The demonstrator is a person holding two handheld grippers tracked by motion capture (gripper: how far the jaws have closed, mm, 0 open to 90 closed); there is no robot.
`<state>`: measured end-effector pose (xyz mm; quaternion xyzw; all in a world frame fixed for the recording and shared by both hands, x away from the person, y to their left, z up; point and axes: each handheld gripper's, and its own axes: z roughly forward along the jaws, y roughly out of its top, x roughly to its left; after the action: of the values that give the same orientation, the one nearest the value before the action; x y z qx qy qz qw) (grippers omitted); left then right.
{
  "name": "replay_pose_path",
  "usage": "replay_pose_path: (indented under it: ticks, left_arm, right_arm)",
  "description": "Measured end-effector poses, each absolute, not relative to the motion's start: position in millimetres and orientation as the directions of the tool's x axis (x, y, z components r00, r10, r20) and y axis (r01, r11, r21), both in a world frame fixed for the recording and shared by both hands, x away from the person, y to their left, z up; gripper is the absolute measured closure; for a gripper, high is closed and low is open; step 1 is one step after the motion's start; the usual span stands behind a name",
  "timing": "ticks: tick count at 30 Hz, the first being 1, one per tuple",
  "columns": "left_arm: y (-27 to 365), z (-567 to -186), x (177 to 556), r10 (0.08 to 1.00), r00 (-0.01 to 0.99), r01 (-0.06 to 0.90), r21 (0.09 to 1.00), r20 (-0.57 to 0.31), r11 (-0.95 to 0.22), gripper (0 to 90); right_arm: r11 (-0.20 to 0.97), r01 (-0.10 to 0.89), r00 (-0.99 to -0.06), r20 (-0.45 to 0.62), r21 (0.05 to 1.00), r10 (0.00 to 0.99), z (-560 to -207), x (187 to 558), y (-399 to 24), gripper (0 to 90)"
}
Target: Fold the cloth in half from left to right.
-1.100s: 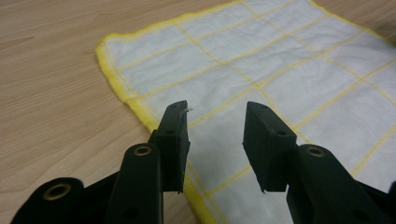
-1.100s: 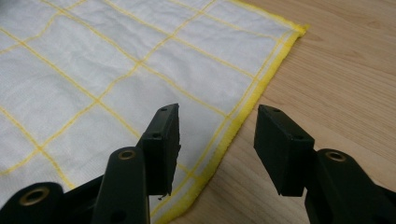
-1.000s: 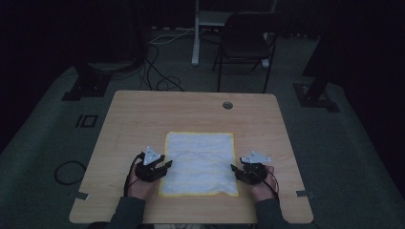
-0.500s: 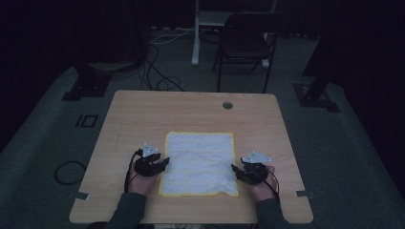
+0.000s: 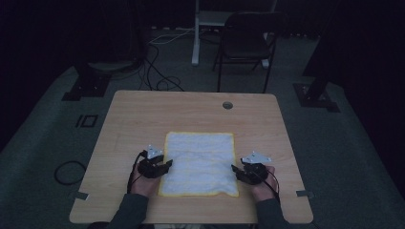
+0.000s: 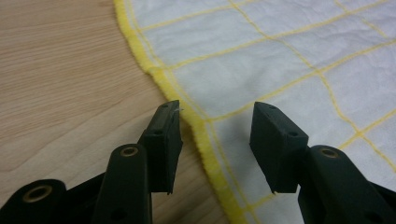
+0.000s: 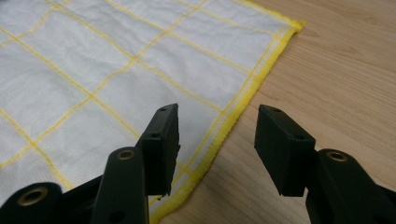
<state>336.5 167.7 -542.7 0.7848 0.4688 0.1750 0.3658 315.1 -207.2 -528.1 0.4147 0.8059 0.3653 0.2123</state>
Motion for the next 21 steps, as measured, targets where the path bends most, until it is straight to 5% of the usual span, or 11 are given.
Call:
replay_pose_path:
  ticks: [4,13,21]
  left_arm:
    - [163.6,-542.5,335.1,0.866,0.498,0.606,0.737,-0.057,-0.300,57.5]
    - [163.3,-540.6,334.6,0.852,0.519,0.616,0.722,-0.072,-0.315,85.0]
    - [173.7,-539.0,336.3,0.864,0.498,0.632,0.713,-0.074,-0.304,87.7]
  right_arm:
    - [0.392,0.512,-0.568,-0.041,0.764,0.822,-528.3,314.8,-207.0,49.6]
    - [0.387,0.514,-0.565,-0.037,0.766,0.824,-527.7,314.3,-208.3,49.6]
    - [0.378,0.516,-0.558,-0.033,0.769,0.829,-527.2,313.8,-211.2,49.6]
